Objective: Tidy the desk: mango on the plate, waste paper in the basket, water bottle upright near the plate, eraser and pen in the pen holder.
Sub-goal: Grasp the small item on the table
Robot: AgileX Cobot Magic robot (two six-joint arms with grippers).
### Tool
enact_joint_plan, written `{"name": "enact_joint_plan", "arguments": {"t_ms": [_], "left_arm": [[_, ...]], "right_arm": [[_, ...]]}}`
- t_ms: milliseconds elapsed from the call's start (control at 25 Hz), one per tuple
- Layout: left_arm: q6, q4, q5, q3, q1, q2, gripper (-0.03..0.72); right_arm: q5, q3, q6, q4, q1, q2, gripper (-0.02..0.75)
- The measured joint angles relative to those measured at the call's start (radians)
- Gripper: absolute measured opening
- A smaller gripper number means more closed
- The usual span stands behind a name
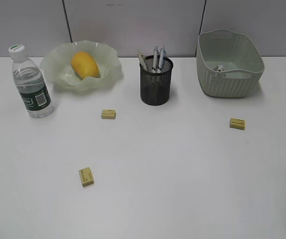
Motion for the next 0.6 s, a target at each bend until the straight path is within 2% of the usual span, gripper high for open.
{"name": "enact_joint_plan", "arguments": {"t_ms": [600], "left_arm": [[0.0, -0.004, 0.0, 0.0, 0.0, 0.0, 0.503]], "right_arm": [[-0.008, 0.233, 0.0, -0.02, 0.0, -0.608, 0.519]]}}
